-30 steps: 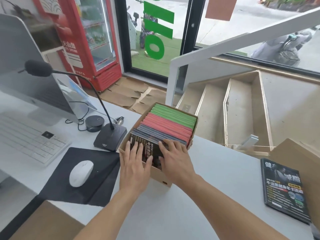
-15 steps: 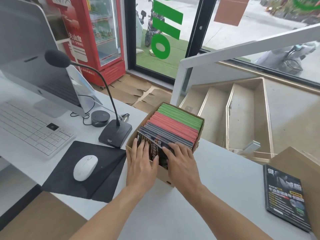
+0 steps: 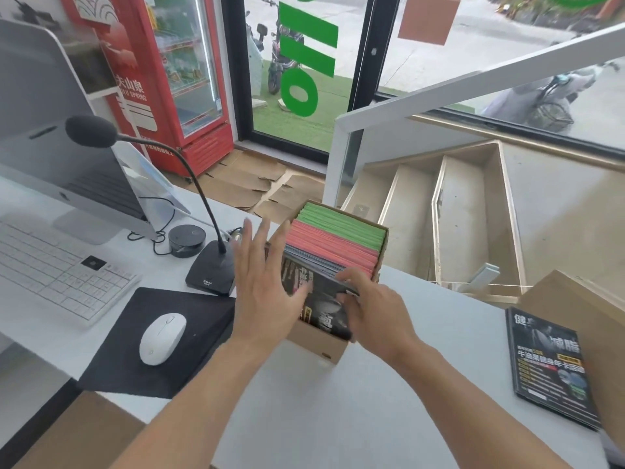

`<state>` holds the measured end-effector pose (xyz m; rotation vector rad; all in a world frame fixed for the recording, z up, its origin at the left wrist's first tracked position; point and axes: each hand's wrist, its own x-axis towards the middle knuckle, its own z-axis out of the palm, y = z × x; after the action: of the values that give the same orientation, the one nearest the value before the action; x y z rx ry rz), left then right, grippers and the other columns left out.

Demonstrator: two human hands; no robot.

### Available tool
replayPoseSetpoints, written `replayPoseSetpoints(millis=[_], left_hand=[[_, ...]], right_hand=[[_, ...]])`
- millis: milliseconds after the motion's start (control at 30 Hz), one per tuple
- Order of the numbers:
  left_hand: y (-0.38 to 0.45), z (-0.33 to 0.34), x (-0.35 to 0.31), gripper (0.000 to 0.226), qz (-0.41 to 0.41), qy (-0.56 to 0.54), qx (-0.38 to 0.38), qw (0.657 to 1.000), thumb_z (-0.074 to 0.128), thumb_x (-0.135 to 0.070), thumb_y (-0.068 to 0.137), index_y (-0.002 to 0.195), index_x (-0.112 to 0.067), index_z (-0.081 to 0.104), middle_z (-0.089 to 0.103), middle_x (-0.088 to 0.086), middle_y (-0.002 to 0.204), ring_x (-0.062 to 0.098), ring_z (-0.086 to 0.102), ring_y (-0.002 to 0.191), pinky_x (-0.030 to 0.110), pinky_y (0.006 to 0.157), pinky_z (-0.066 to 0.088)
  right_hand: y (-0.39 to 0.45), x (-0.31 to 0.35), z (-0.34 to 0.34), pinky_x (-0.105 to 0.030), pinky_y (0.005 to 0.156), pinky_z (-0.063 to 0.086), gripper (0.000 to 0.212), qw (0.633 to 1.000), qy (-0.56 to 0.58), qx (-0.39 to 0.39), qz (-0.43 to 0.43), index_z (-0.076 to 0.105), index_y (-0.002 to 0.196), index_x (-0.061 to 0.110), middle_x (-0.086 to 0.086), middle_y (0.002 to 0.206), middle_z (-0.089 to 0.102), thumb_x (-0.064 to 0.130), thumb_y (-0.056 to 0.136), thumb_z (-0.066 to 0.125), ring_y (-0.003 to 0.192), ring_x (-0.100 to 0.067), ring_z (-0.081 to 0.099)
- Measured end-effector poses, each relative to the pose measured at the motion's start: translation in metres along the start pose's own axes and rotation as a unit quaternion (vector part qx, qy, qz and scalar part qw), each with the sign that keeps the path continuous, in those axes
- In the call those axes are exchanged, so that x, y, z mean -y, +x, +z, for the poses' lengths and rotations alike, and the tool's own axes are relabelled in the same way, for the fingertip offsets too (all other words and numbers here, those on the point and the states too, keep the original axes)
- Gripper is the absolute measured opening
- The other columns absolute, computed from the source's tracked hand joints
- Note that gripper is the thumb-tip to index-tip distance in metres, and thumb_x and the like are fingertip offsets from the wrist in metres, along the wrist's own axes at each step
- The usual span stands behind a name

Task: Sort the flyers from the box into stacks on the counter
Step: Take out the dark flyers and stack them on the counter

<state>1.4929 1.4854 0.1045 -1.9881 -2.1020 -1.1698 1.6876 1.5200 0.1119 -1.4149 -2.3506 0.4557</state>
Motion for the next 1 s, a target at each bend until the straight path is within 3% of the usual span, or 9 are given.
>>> replayPoseSetpoints(millis=[133, 233, 300, 400, 633, 733, 867, 933, 1000], left_hand=[[0.04, -0.043, -0.031, 0.08, 0.102, 0.089, 0.114, 0.984, 0.078, -0.061, 0.076, 0.145, -0.032, 0.05, 0.064, -0.005, 0.131, 0.017, 0.035, 0.146, 0.044, 0.127, 0.01], [0.055, -0.057, -0.068, 0.063, 0.09, 0.107, 0.291, 0.946, 0.071, -0.066, 0.081, 0.137, -0.045, 0.052, 0.066, -0.018, 0.091, 0.006, 0.058, 0.107, 0.033, 0.096, 0.047], [0.056, -0.045, -0.085, 0.033, 0.059, 0.003, 0.445, 0.894, 0.067, -0.056, 0.089, 0.118, -0.041, 0.063, 0.068, -0.012, 0.082, 0.004, 0.066, 0.081, 0.035, 0.071, 0.056], [0.044, -0.016, -0.1, 0.026, -0.014, -0.149, 0.551, 0.821, 0.064, -0.049, 0.096, 0.093, -0.023, 0.069, 0.077, 0.003, 0.085, 0.016, 0.073, 0.073, 0.04, 0.069, 0.057], [-0.007, 0.045, -0.129, 0.024, -0.126, -0.315, 0.569, 0.75, 0.066, -0.044, 0.096, 0.1, -0.021, 0.073, 0.078, 0.008, 0.095, 0.026, 0.073, 0.081, 0.039, 0.078, 0.057], [-0.034, 0.07, -0.144, 0.029, -0.203, -0.406, 0.503, 0.736, 0.064, -0.041, 0.097, 0.107, -0.015, 0.072, 0.079, 0.007, 0.099, 0.028, 0.076, 0.093, 0.048, 0.094, 0.058], [-0.06, 0.096, -0.16, 0.028, -0.237, -0.437, 0.441, 0.747, 0.061, -0.04, 0.099, 0.111, -0.016, 0.071, 0.079, 0.004, 0.095, 0.024, 0.077, 0.088, 0.034, 0.08, 0.061], [-0.068, 0.109, -0.165, 0.029, -0.26, -0.452, 0.412, 0.748, 0.061, -0.04, 0.098, 0.111, -0.016, 0.071, 0.079, 0.004, 0.094, 0.024, 0.077, 0.088, 0.034, 0.078, 0.061], [-0.068, 0.119, -0.168, 0.03, -0.269, -0.46, 0.395, 0.749, 0.063, -0.041, 0.097, 0.112, -0.016, 0.071, 0.079, 0.004, 0.095, 0.024, 0.077, 0.089, 0.039, 0.083, 0.061]], right_hand=[[-0.004, -0.015, -0.076, -0.034, 0.079, 0.057, 0.025, 0.992, 0.121, 0.025, 0.027, 0.063, 0.11, 0.042, 0.017, 0.105, 0.073, 0.02, 0.096, 0.065, 0.088, -0.012, 0.069], [-0.011, -0.02, -0.125, -0.012, 0.064, 0.049, 0.032, 0.987, 0.095, 0.126, 0.018, 0.064, 0.096, 0.051, 0.029, 0.096, 0.069, 0.02, 0.096, 0.068, 0.087, -0.005, 0.068], [-0.016, -0.027, -0.146, -0.01, 0.063, 0.049, 0.036, 0.984, 0.091, 0.153, 0.026, 0.065, 0.092, 0.054, 0.037, 0.086, 0.067, 0.019, 0.095, 0.07, 0.085, 0.004, 0.066], [-0.029, -0.047, -0.16, -0.028, 0.07, 0.062, 0.022, 0.98, 0.118, 0.145, 0.067, 0.072, 0.097, 0.044, 0.026, 0.093, 0.073, 0.023, 0.093, 0.073, 0.088, -0.003, 0.07], [-0.077, -0.11, -0.154, -0.042, 0.079, 0.064, 0.067, 0.943, 0.224, 0.092, 0.23, 0.043, 0.136, 0.055, 0.009, 0.113, 0.07, 0.047, 0.082, 0.08, 0.091, -0.016, 0.075], [-0.106, -0.139, -0.144, -0.038, 0.08, 0.06, 0.057, 0.91, 0.274, -0.023, 0.31, 0.05, 0.133, 0.045, 0.009, 0.114, 0.071, 0.047, 0.084, 0.079, 0.097, -0.015, 0.073], [-0.134, -0.157, -0.102, -0.04, 0.086, 0.058, 0.043, 0.787, 0.465, -0.185, 0.36, 0.057, 0.124, 0.03, -0.002, 0.115, 0.074, 0.026, 0.087, 0.079, 0.102, -0.02, 0.073], [-0.14, -0.159, -0.084, -0.042, 0.086, 0.056, 0.037, 0.733, 0.535, -0.203, 0.368, 0.057, 0.124, 0.021, -0.007, 0.112, 0.076, 0.02, 0.091, 0.074, 0.102, -0.025, 0.073], [-0.146, -0.155, -0.065, -0.042, 0.085, 0.056, 0.027, 0.742, 0.543, -0.177, 0.351, 0.06, 0.121, 0.015, -0.009, 0.113, 0.075, 0.015, 0.095, 0.068, 0.102, -0.027, 0.073]])
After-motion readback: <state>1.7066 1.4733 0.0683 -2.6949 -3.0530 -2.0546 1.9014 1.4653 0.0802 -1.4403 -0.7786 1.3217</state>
